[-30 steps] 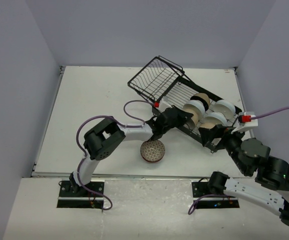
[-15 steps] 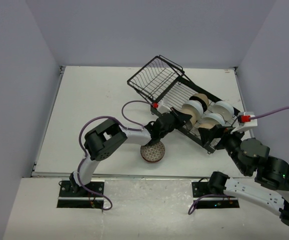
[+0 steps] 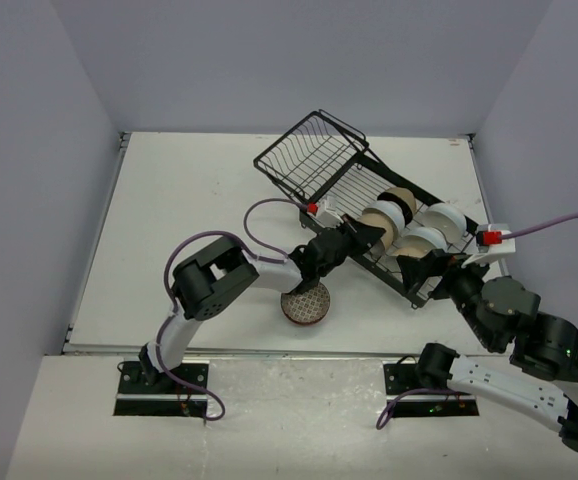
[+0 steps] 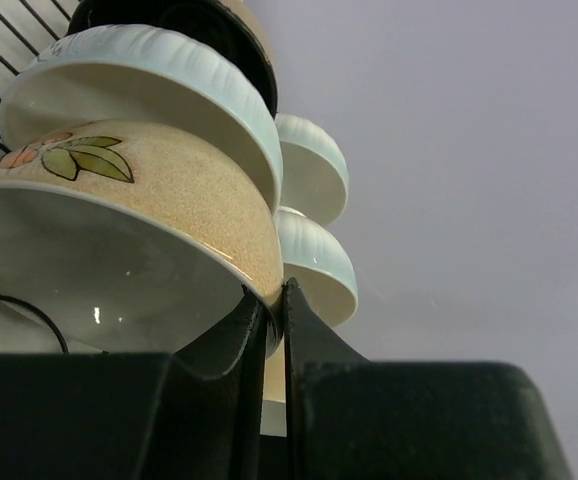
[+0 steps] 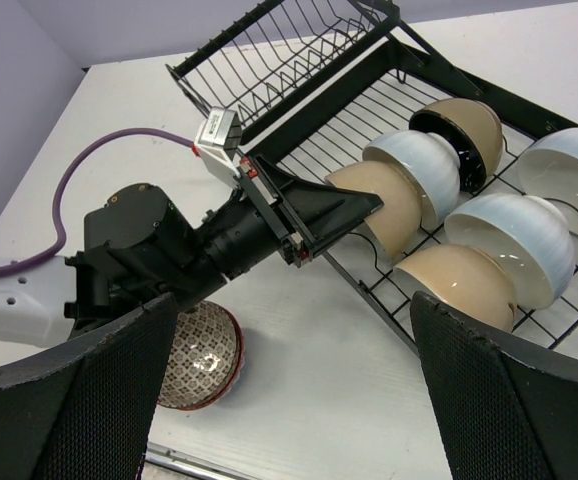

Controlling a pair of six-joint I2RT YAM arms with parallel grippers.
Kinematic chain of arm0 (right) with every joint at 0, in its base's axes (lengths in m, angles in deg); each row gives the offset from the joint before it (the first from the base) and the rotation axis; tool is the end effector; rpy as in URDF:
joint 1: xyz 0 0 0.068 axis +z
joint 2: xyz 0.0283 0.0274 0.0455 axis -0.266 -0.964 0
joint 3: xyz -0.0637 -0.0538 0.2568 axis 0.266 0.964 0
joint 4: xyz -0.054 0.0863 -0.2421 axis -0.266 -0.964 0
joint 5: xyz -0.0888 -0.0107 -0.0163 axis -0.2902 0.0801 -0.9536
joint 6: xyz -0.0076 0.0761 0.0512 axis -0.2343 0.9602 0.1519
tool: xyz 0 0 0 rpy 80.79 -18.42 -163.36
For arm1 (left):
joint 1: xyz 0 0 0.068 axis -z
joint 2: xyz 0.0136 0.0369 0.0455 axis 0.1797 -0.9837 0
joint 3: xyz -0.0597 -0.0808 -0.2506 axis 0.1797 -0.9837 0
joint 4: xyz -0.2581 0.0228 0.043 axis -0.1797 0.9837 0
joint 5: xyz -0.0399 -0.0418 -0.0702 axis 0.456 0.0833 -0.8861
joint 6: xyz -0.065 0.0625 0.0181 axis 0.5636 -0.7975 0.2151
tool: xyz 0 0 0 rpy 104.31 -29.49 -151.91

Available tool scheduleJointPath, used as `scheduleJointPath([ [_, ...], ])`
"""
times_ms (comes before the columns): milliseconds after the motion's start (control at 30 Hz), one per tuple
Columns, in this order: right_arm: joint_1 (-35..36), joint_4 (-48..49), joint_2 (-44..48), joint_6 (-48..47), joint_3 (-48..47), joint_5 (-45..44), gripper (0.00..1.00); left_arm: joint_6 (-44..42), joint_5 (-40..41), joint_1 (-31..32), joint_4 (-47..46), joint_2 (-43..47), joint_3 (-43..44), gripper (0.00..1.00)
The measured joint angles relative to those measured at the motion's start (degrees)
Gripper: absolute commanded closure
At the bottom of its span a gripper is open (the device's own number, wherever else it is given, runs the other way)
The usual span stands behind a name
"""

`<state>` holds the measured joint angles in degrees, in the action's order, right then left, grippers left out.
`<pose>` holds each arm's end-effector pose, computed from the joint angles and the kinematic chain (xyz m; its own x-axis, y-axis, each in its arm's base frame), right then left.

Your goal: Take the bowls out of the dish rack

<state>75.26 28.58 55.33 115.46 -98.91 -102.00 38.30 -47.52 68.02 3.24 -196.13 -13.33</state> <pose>0.0910 0.0459 0.3719 -0.2622 0.2589 -0.9296 -0.2119 0.9244 0.3172 0.2904 -0.4193 0.1600 -0.6649 -0.6794 -0.3102 0.1517 0.2838 -0.9468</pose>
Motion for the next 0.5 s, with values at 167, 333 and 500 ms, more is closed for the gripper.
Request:
scheduleJointPath([
  [167, 0.00, -0.02, 0.17, 0.00, 0.00, 0.00, 0.01, -1.66, -0.28, -0.28, -3.30, -0.59, 0.00, 1.00],
  [333, 0.00, -0.02, 0.20, -0.04, 0.00, -0.02, 0.01, -3.02, -0.24, -0.35, -5.88, -0.59, -0.04, 1.00],
  [500, 0.00, -0.02, 0.20, -0.17, 0.00, -0.02, 0.01, -3.85, -0.20, -0.33, -7.02, 0.11, -1.97, 1.00],
])
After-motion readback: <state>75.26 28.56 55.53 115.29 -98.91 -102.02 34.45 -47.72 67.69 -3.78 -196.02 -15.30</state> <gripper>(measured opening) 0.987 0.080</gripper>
